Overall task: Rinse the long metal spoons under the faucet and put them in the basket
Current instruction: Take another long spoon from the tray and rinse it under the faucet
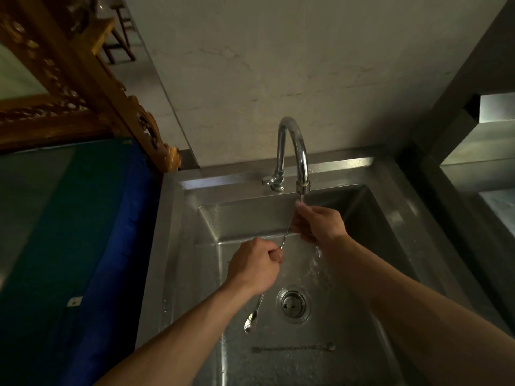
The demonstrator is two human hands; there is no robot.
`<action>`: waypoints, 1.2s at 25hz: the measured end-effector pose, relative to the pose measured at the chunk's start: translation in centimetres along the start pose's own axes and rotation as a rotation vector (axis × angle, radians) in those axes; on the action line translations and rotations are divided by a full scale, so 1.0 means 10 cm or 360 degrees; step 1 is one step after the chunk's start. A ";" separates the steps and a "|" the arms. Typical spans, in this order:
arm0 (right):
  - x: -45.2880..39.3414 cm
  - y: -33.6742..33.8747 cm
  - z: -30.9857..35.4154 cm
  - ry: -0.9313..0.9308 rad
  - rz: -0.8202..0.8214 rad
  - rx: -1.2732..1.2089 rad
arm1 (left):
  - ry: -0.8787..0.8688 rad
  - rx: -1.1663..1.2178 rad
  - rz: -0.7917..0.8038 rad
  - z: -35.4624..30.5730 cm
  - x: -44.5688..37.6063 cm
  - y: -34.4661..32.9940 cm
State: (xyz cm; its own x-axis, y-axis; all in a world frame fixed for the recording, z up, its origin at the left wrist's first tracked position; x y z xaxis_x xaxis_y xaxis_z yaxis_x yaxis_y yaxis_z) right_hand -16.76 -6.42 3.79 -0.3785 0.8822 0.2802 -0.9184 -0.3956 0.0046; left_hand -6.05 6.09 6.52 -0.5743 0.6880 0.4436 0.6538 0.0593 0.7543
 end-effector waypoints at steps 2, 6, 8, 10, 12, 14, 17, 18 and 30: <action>0.00 -0.02 0.01 0.0026 0.0049 0.0052 | -0.0005 -0.0001 -0.0003 0.00 0.00 0.00; 0.00 0.04 0.02 0.0019 -0.0035 0.0013 | -0.0026 0.0016 0.0006 -0.02 0.00 -0.01; 0.00 0.01 0.03 0.0047 0.0044 0.0043 | -0.0026 0.0017 -0.0009 -0.01 -0.01 0.00; 0.01 0.01 0.02 0.0039 0.0034 0.0051 | -0.0040 0.0009 -0.0021 -0.02 0.00 0.00; 0.01 0.05 0.02 0.0014 -0.0042 0.0018 | -0.0050 0.0005 -0.0014 -0.02 0.00 -0.01; 0.00 0.04 0.02 0.0018 0.0010 0.0029 | -0.0040 0.0009 -0.0010 -0.01 -0.01 -0.01; 0.00 0.03 0.01 0.0030 0.0034 0.0059 | -0.0047 -0.0007 -0.0025 0.00 -0.01 -0.01; 0.00 0.06 0.01 0.0016 -0.0020 0.0031 | -0.0057 -0.0009 -0.0025 -0.01 -0.01 -0.02; -0.01 0.01 -0.03 0.0021 0.0070 -0.0018 | -0.0041 0.0027 -0.0026 -0.01 0.00 0.00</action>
State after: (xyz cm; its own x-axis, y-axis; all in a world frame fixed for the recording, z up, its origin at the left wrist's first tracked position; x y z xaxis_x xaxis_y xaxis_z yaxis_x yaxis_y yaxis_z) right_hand -16.85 -6.46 3.43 -0.4200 0.8672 0.2673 -0.9021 -0.4312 -0.0184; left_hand -6.07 6.05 6.56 -0.5724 0.7051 0.4185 0.6528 0.0830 0.7530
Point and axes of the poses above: each hand's wrist, its own x-axis away from the middle knuckle, its own y-axis out of the back of the hand, z = x × y, the point moved 8 cm from there along -x, towards the middle knuckle, and after that the axes turned 14 degrees about y, right-handed, at the moved point
